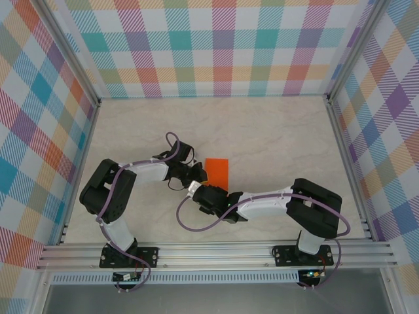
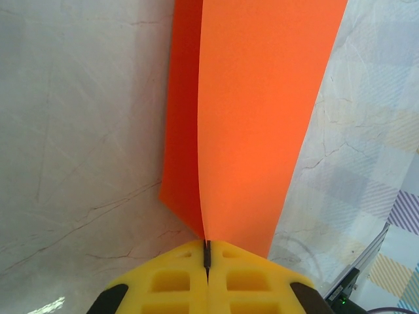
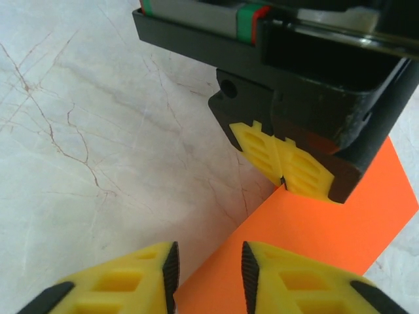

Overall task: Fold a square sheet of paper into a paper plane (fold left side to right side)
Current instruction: Third fold the triangle at the center of the table.

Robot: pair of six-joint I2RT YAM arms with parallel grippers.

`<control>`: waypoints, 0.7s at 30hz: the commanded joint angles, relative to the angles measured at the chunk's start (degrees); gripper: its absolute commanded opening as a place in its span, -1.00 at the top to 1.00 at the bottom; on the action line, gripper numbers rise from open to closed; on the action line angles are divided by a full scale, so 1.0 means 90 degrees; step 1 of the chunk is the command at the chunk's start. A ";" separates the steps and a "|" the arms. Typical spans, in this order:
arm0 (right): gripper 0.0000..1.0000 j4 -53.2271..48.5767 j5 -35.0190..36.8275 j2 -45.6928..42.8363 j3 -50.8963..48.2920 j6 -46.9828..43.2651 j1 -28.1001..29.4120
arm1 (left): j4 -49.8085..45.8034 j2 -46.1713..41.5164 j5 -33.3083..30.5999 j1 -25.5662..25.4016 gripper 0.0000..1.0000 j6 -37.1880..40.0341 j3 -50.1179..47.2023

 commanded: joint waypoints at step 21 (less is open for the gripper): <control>1.00 -0.0232 -0.0704 -0.0271 -0.0262 0.0248 -0.0329 | -0.1846 -0.0702 -0.0169 0.0386 0.11 0.1337 0.0592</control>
